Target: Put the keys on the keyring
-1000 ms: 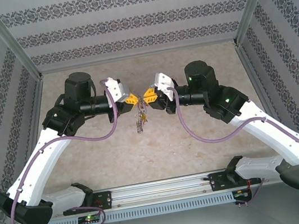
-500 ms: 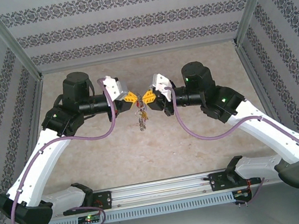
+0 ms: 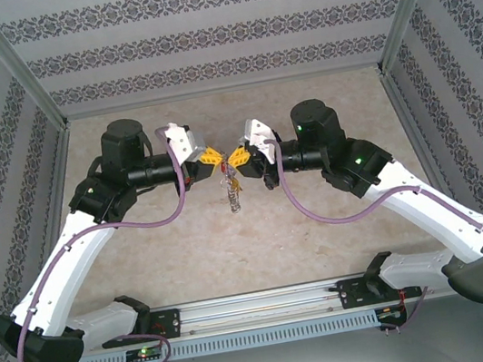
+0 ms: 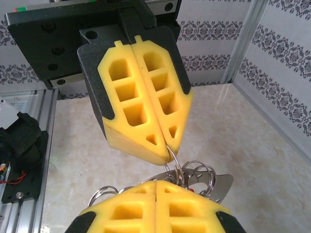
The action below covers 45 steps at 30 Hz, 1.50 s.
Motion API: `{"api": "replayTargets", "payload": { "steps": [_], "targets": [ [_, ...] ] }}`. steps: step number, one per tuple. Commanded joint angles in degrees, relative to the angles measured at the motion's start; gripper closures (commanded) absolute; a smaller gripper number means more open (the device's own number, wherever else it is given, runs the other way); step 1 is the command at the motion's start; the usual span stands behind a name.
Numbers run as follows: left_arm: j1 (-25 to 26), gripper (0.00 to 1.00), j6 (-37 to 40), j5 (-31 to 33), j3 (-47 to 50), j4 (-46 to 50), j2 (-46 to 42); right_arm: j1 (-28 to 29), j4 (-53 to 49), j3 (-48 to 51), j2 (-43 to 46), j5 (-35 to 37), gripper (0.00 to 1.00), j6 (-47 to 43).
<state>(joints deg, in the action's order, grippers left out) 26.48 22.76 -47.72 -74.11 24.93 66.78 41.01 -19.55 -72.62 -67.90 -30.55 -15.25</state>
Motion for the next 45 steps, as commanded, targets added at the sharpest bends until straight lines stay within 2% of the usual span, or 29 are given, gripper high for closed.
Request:
{"api": "replayTargets", "payload": {
  "steps": [1,10,15,16,19,23,26,29,35,39,45],
  "targets": [
    [-0.73,1.0,-3.18,-0.5,0.67,-7.71,-1.88,0.16,1.42,0.81,-0.57,-1.72,1.0,0.6],
    [-0.65,1.0,-4.22,0.22,1.5,-9.4,-2.45,0.84,2.28,0.53,-0.94,-2.15,1.0,0.76],
    [-0.79,1.0,-4.42,0.29,1.77,-9.8,-2.49,1.17,3.44,1.74,0.23,-1.78,0.96,0.98],
    [-0.82,1.0,-4.4,0.34,1.82,-9.94,-2.57,1.11,3.74,2.07,0.69,-1.27,0.95,1.05],
    [-1.12,1.0,-4.61,-0.03,2.13,-10.46,-2.96,0.92,4.55,3.15,2.82,1.45,0.82,2.29],
    [-2.21,1.0,-5.6,-3.55,3.7,-12.97,-3.48,-0.99,7.39,6.05,7.15,3.16,0.71,5.05],
    [-3.58,1.0,-8.7,-8.46,5.77,-18.02,-4.12,-1.88,8.28,6.49,8.32,2.19,0.67,5.73],
    [-4.98,1.0,-13.09,-14.15,7.23,-23.47,-4.23,-2.23,8.93,5.72,7.5,0.57,0.68,5.71],
    [-6.41,1.0,-20.07,-20.36,9.19,-31.69,-4.51,-2.26,12.66,4.01,5.17,-5.25,0.68,6.6],
    [-6.76,1.0,-22.06,-22.53,9.66,-34.08,-4.22,-2.26,14.58,3.11,3.96,-9.09,0.67,7.06],
    [-7.0,1.0,-23.12,-24.1,9.91,-35.61,-3.86,-2.26,17.04,2.75,3.14,-11.1,0.68,8.35]
  ]
}}
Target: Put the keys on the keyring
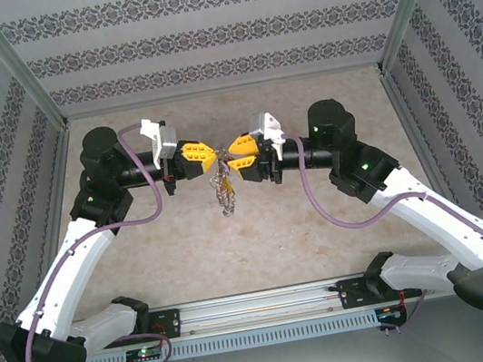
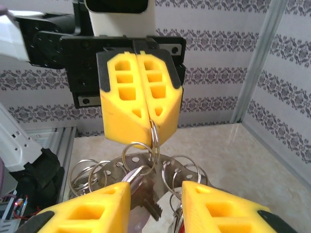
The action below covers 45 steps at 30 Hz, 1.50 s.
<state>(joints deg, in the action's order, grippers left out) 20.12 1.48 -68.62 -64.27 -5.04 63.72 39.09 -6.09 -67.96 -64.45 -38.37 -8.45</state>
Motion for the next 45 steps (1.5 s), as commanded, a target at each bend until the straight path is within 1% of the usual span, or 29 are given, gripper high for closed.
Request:
{"api": "replayTargets", "payload": {
  "steps": [1,7,12,13,16,17,20,25,30,31,35,37,39,41,45],
  "targets": [
    [-0.72,1.0,-1.91,-3.36,0.09,-5.6,-0.76,-0.33,3.86,-1.99,-0.49,-3.33,0.68,1.62],
    [-0.76,1.0,-1.92,-3.63,0.05,-5.42,-0.62,-0.34,5.73,-2.44,-1.81,-4.74,0.72,2.88],
    [-0.76,1.0,-1.75,-3.63,0.11,-5.16,-0.44,-0.28,6.39,-2.76,-2.57,-5.04,0.77,3.15],
    [-0.76,1.0,-1.75,-3.58,0.08,-5.11,-0.48,-0.25,6.52,-2.77,-2.71,-5.18,0.79,3.24],
    [-0.7,1.0,-1.79,-3.8,-0.1,-4.86,-0.32,-0.16,6.7,-2.88,-3.08,-5.52,0.89,3.04],
    [-0.74,1.0,-1.74,-3.78,-0.18,-4.6,-0.23,-0.18,6.79,-2.81,-3.11,-5.53,0.91,3.05],
    [-0.7,1.0,-0.45,-3.63,-0.72,-2.24,-0.01,-0.06,6.75,-2.95,-3.14,-5.97,1.0,2.78],
    [-0.59,1.0,2.06,-2.97,-1.92,1.58,0.09,0.55,6.09,-3.25,-3.33,-6.5,1.0,2.17],
    [-0.11,1.0,7.89,-0.42,-3.75,10.0,-0.21,0.08,4.44,-3.98,-2.95,-5.93,1.0,1.86],
    [-0.14,0.98,8.79,0.16,-4.05,11.52,-0.32,-0.09,3.68,-4.26,-3.08,-5.85,1.0,1.9],
    [-0.15,0.74,16.07,5.88,-6.81,22.67,-1.36,-1.21,-0.83,-5.16,-2.97,-4.81,1.0,1.08],
    [0.19,0.71,20.36,10.64,-9.06,29.11,-1.35,-1.23,-6.34,-7.24,-3.44,-3.63,1.0,-1.55],
    [1.3,0.71,24.39,16.25,-11.44,35.16,-1.0,-1.0,-13.0,-9.81,-4.33,-1.31,1.0,-4.4],
    [2.82,0.71,27.33,20.26,-13.53,39.34,-0.35,-0.65,-18.51,-12.01,-5.37,0.57,1.0,-7.0],
    [5.59,0.72,30.7,23.59,-16.7,44.25,1.44,0.04,-26.18,-14.86,-7.28,2.2,1.0,-10.42]
  ]
}}
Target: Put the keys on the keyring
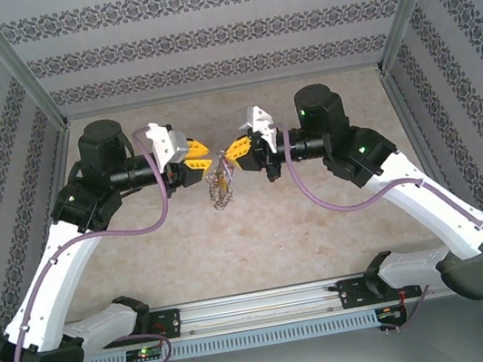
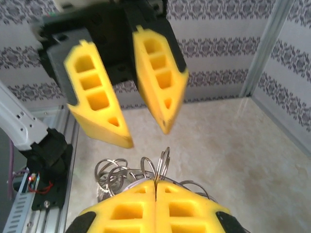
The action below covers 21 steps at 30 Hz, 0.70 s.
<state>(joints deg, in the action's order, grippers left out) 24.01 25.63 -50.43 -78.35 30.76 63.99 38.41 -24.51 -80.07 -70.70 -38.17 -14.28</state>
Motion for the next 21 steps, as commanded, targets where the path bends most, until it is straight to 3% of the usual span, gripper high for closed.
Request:
{"api": "replayTargets", "payload": {
  "steps": [1,9,21],
  "targets": [
    [2.6,0.72,7.76,6.26,-3.55,10.02,1.81,0.84,-9.16,-3.27,-1.46,2.01,1.0,-5.27],
    [6.81,0.72,13.4,9.42,-7.62,16.32,5.57,1.37,-16.52,-5.87,-3.47,-2.25,1.0,-10.84],
    [7.99,0.72,15.2,7.62,-8.71,18.94,7.13,1.44,-18.34,-7.2,-4.64,-6.01,1.0,-14.02]
  ]
}}
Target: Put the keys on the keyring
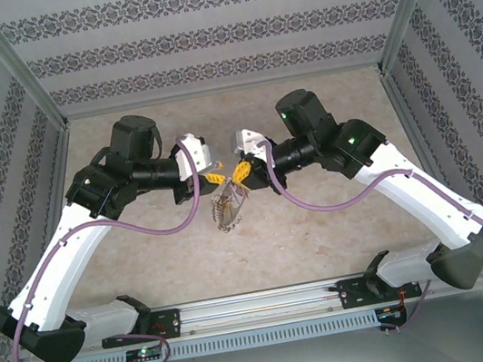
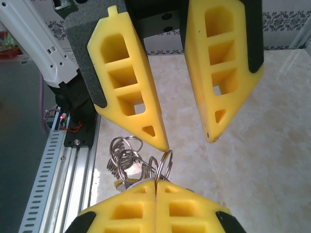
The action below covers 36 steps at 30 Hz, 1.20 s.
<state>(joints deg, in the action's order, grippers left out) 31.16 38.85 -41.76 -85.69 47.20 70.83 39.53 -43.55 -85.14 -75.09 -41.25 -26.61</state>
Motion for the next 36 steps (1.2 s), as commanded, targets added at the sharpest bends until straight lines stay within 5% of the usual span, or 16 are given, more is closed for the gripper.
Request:
{"api": "replayTargets", "payload": {
  "steps": [1,36],
  "targets": [
    [0.97,0.72,2.08,-1.24,-1.31,2.71,0.3,0.2,0.74,-2.21,-0.26,-3.02,1.0,-1.69],
    [2.68,0.73,2.28,-1.13,1.75,2.5,-0.87,-0.44,2.15,-2.92,-0.85,-4.53,1.0,-1.34]
  ]
}}
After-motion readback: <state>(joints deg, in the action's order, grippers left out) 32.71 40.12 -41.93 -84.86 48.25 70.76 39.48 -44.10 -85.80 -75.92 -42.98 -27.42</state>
